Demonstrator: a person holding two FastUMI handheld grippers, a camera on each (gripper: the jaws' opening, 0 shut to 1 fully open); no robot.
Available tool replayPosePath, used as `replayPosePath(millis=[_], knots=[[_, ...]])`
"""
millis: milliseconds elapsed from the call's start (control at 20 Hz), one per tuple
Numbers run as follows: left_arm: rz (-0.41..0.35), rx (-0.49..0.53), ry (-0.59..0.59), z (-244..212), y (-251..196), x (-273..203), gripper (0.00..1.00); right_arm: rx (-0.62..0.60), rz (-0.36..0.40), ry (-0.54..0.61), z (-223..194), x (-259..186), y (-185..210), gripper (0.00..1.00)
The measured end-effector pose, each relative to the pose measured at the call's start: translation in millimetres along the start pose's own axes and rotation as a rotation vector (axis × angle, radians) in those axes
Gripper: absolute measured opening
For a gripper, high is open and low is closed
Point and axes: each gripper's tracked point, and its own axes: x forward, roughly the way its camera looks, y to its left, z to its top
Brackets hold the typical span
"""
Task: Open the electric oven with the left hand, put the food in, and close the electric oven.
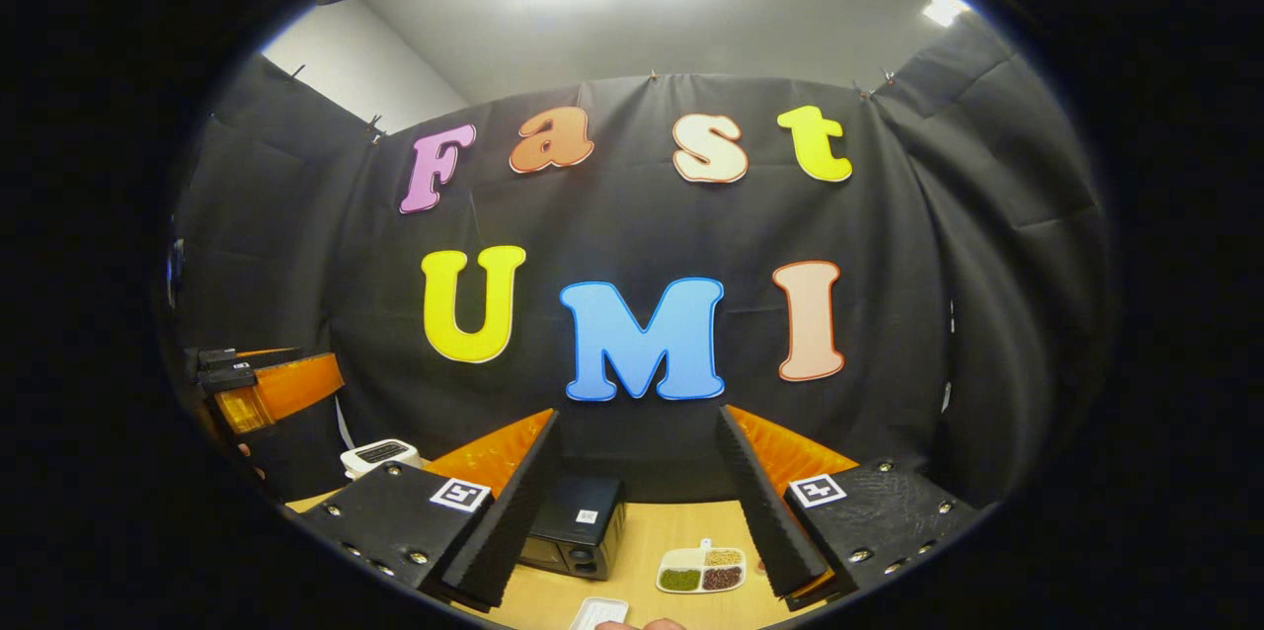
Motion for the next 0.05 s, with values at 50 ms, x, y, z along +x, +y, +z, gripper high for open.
replayPosePath(millis=[50], knots=[[0.006, 0.006, -0.008, 1.9, 0.3, -1.2, 1.0, 0.004, 0.009, -0.006, 1.4, -1.6, 0.5, 0.95]])
